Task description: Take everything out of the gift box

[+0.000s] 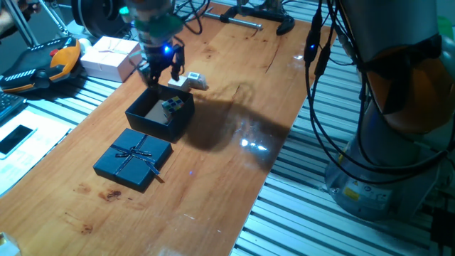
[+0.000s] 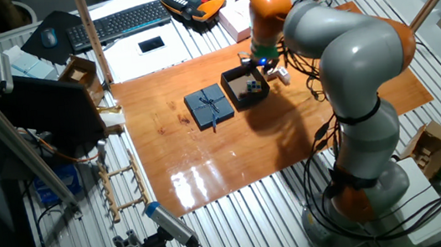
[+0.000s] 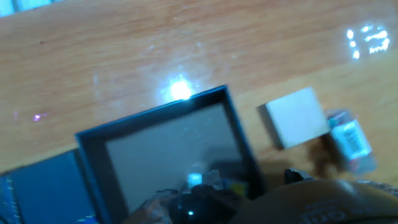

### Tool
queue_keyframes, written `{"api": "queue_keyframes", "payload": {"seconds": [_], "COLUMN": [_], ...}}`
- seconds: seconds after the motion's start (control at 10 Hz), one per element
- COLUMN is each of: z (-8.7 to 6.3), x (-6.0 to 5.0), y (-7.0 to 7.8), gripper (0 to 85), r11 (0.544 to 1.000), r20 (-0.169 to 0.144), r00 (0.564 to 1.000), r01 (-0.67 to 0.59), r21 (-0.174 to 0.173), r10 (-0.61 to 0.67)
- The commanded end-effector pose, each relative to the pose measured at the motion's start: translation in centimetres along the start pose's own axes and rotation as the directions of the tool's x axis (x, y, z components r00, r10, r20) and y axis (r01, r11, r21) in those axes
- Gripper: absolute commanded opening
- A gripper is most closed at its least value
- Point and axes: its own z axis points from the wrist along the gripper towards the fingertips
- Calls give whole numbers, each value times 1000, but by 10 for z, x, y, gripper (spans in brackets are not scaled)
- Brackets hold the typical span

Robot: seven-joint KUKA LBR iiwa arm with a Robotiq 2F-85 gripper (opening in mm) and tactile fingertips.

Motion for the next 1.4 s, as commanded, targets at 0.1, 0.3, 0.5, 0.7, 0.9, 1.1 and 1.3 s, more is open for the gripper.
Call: {"api": "queue_keyframes", "payload": {"seconds": [0.1, 0.3, 0.5, 0.7, 0.9, 1.1, 1.3], "z": [9, 18, 29, 40, 47, 50, 52], "x": [6, 8, 9, 11, 11, 12, 12], "y": [5, 6, 5, 3, 0, -1, -3], "gripper": [693, 703, 707, 717, 730, 737, 737], "r11": [998, 996, 994, 994, 993, 993, 993], "r20": [7, 14, 15, 23, 26, 25, 25], "r00": [998, 996, 994, 993, 993, 993, 993], "r01": [-60, -89, -106, -113, -118, -116, -116], "r21": [13, 8, 7, 8, 13, 12, 8], "r10": [60, 89, 106, 113, 117, 116, 116]}}
